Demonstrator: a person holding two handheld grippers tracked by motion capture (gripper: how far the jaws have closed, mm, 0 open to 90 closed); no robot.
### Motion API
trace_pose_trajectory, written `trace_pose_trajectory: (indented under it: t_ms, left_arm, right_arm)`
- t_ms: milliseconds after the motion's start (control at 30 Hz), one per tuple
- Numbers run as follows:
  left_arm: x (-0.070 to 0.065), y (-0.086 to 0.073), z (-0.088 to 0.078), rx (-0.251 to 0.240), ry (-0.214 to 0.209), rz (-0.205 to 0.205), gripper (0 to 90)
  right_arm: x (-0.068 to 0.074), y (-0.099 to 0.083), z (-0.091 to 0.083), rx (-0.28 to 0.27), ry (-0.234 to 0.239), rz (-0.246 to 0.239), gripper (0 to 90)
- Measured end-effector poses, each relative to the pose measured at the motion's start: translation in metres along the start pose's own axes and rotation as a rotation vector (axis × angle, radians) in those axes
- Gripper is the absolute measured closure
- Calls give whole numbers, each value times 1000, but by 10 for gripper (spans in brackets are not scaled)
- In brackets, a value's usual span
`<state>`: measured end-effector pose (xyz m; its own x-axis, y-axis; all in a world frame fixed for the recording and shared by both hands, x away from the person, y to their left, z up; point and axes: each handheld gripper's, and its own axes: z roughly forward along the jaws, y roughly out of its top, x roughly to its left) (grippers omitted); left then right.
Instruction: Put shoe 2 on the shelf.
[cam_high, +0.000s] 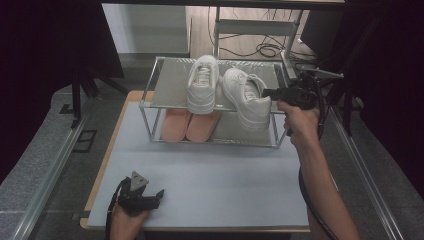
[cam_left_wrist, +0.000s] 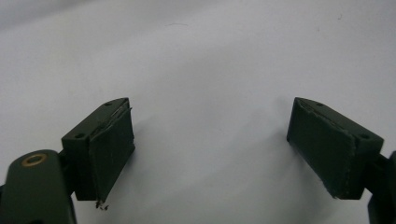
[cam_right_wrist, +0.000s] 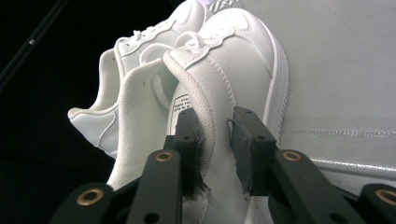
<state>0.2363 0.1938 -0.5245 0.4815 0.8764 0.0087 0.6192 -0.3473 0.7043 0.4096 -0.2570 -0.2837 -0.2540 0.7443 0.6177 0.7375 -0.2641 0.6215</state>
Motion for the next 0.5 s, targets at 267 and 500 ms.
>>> trace_pose_trajectory:
  t_ms: [267,500]
  left_arm:
    - [0,0,0,-4,2,-1,145]
    - [0,0,0,-2,3,3,145]
  right_arm:
    - [-4,1,-2,-9,74,-27,540]
    - [1,2,-7,-9,83,-104,490]
